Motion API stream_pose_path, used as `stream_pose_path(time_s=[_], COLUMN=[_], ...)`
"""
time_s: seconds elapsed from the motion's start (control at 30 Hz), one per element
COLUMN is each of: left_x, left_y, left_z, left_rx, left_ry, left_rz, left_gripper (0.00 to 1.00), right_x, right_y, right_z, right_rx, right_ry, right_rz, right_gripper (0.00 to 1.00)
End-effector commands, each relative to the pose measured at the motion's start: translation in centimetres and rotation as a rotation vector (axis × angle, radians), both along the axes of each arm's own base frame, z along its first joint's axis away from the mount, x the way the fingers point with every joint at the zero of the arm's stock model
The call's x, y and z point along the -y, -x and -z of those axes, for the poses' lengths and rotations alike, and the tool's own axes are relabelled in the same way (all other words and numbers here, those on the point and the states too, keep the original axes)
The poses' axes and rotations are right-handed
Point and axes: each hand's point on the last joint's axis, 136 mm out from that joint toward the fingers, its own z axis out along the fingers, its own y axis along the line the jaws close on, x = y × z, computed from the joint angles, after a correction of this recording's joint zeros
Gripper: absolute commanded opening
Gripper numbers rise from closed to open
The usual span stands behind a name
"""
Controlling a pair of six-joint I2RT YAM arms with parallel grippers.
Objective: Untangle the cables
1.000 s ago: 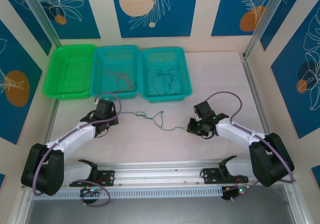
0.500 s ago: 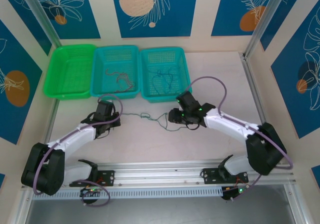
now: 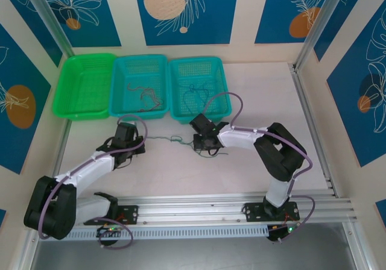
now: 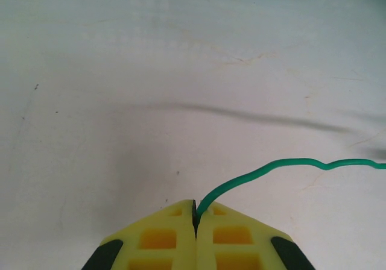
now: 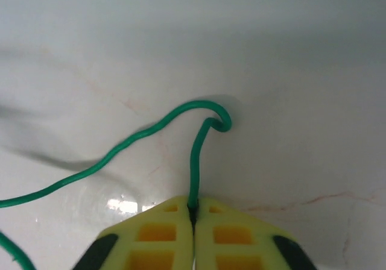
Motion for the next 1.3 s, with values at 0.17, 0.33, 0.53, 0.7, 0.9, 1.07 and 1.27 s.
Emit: stream_pose_path(time_s=[0.17,0.33,0.53,0.7,0.9,1.07,1.27], left_x=[-2.3,-3.1,-2.8,-2.8,-3.4,-3.4,0.4], left_y=[1.0,1.3,1.0,0.8,1.1,1.3,0.7], left_z=[-0.4,-0.4,-0.5,-0.5,-0.3,-0.1,-1.3], left_rx=[0.037,0.042,0.041,0.039,0.029,0.034,0.091], left_ry=[-0.082,-0.097,-0.083,-0.091,-0.11,-0.087,0.053], left_rz=[-0.064,-0.093,-0.087,-0.082,-0.095,-0.109,0.065], left_gripper=[0.0,0.0,0.0,0.0,0.0,0.0,0.0], right_x=[6.8,12.7,19.2,23.8,28.7,29.8,25.8], right_y=[0.1,0.9,1.6,2.6,4.3,5.4,4.1], right_z=[-1.6,-2.5,-3.7,-4.5,-4.8,-4.5,-5.3], right_rx=[0.121,0.113,0.128,0.135,0.142,0.131,0.125], right_ry=[0.035,-0.077,-0.126,-0.173,-0.259,-0.276,-0.376], right_rz=[0.177,0.372,0.575,0.749,0.966,1.041,0.851], right_gripper=[0.0,0.0,0.0,0.0,0.0,0.0,0.0])
